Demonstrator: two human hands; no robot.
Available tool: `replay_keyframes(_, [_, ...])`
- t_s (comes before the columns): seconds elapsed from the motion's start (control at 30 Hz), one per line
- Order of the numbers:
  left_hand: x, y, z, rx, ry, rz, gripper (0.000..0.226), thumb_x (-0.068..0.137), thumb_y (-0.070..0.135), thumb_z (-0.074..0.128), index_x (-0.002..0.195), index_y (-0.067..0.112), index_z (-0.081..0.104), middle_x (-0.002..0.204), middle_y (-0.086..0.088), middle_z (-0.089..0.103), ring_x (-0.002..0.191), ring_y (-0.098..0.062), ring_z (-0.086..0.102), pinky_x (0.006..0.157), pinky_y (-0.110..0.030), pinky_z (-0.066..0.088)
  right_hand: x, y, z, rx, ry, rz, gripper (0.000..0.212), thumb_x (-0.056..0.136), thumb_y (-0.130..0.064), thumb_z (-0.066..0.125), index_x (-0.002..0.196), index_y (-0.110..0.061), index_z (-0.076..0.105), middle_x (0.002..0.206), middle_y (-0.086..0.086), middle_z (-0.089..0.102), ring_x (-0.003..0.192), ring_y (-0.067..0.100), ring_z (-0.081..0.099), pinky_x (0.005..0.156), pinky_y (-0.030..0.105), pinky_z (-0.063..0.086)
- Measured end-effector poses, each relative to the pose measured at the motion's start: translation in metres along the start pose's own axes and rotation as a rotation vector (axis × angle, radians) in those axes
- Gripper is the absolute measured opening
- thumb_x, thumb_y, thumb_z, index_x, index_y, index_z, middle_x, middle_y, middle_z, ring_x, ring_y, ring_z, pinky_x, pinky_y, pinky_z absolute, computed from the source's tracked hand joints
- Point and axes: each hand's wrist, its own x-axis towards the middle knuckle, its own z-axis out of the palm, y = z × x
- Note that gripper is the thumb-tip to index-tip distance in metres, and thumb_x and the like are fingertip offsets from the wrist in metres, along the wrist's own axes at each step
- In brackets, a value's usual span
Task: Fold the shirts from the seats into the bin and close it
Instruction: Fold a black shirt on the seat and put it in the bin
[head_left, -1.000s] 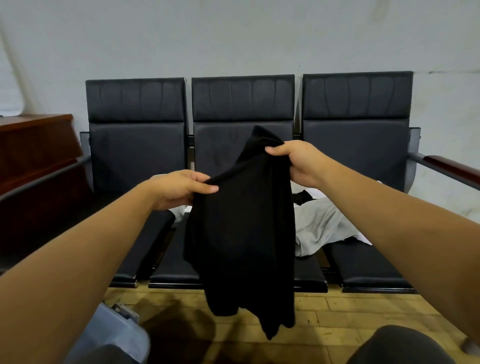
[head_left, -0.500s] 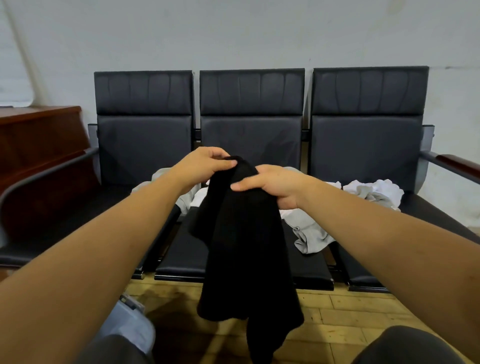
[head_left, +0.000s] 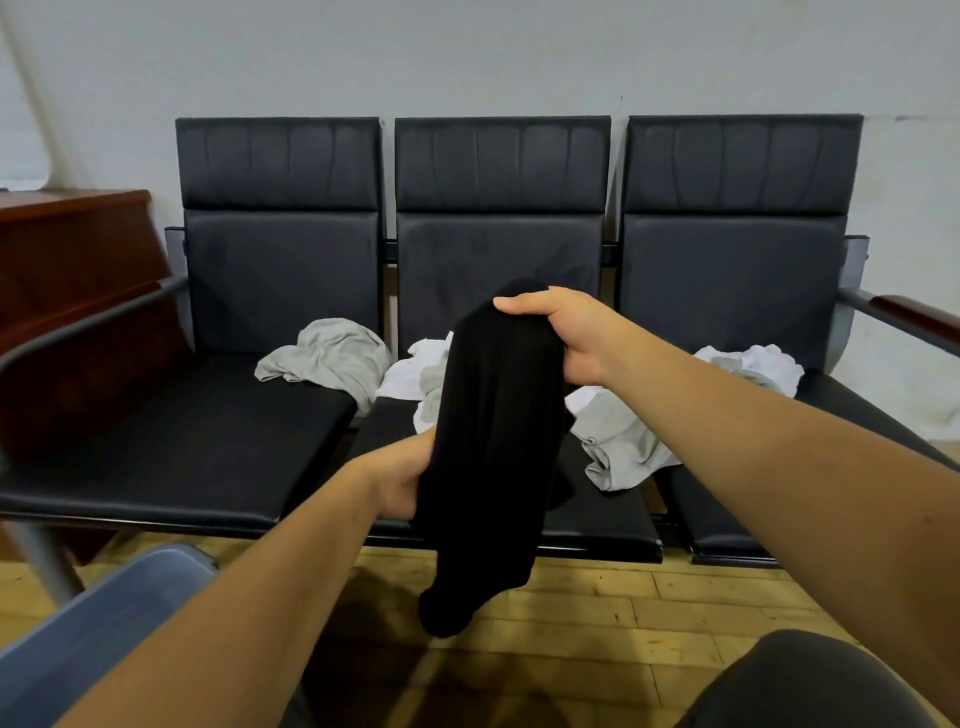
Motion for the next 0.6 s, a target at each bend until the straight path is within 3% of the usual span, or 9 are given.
replay_keyframes(0.07, [0.003,-0.003,-0.001,0.000,-0.021,-0.007,0.046,0.080,0.060,0.068,0.085,0.014,0.068,0.077,-0.003,0.062,0.073,-0.017,0.058,0.074,-0.032,0.048,0.000,0.002,-0.008,-0.025,0.017,0.029,0.011,0.090,-0.015,0.068,0.093,-0.006,0.073,0.095,0.011,0.076,0.083,0.023,0.074,0.068,0.033,0.060])
replay_keyframes(0.17, [0.004,-0.008,-0.003,0.050,-0.042,0.041,0.011,0.085,0.020,0.069,0.088,0.011,0.066,0.074,-0.004,0.057,0.068,-0.016,0.054,0.069,-0.030,0.045,0.003,0.009,-0.024,-0.091,0.021,0.080,0.015,0.089,-0.012,0.068,0.099,-0.002,0.072,0.104,0.015,0.073,0.092,0.027,0.072,0.080,0.038,0.060])
replay_keyframes(0.2, [0.003,-0.009,-0.006,0.041,-0.046,0.086,0.011,0.082,0.012,0.069,0.093,0.008,0.069,0.079,-0.006,0.061,0.072,-0.018,0.057,0.072,-0.031,0.048,0.005,0.011,-0.029,-0.133,0.028,0.104,0.020,0.088,-0.011,0.069,0.104,0.000,0.071,0.107,0.016,0.073,0.097,0.029,0.071,0.083,0.038,0.059])
replay_keyframes(0.3, [0.006,-0.006,-0.019,-0.084,0.000,0.235,0.038,0.074,0.017,0.080,0.109,0.012,0.067,0.093,-0.007,0.062,0.080,-0.018,0.060,0.078,-0.030,0.047,0.009,0.018,-0.046,-0.287,0.060,0.183,0.035,0.084,-0.006,0.073,0.118,0.001,0.066,0.114,0.018,0.072,0.104,0.032,0.071,0.091,0.042,0.057])
replay_keyframes(0.4, [-0.002,0.004,-0.030,-0.123,0.219,0.394,0.010,0.092,0.016,0.065,0.103,0.016,0.065,0.097,0.000,0.067,0.085,-0.013,0.063,0.075,-0.025,0.048,0.009,0.024,-0.061,-0.512,0.098,0.239,0.047,0.078,-0.008,0.081,0.121,-0.003,0.062,0.112,0.015,0.073,0.101,0.031,0.072,0.093,0.046,0.057])
replay_keyframes(0.5, [-0.008,0.014,-0.046,-0.023,0.369,0.464,0.018,0.105,0.019,0.047,0.107,0.016,0.065,0.108,-0.001,0.070,0.100,-0.016,0.065,0.083,-0.031,0.052,0.006,0.027,-0.076,-0.550,0.144,0.241,0.042,0.079,-0.009,0.081,0.117,-0.003,0.064,0.109,0.014,0.074,0.099,0.031,0.073,0.091,0.045,0.058])
replay_keyframes(0.6, [-0.014,0.025,-0.061,0.184,0.546,0.452,0.023,0.105,0.031,0.044,0.106,0.017,0.062,0.102,-0.008,0.064,0.092,-0.025,0.062,0.078,-0.038,0.052,-0.001,0.028,-0.088,-0.458,0.154,0.263,0.034,0.083,-0.010,0.077,0.114,0.000,0.068,0.107,0.014,0.075,0.101,0.028,0.072,0.095,0.042,0.056])
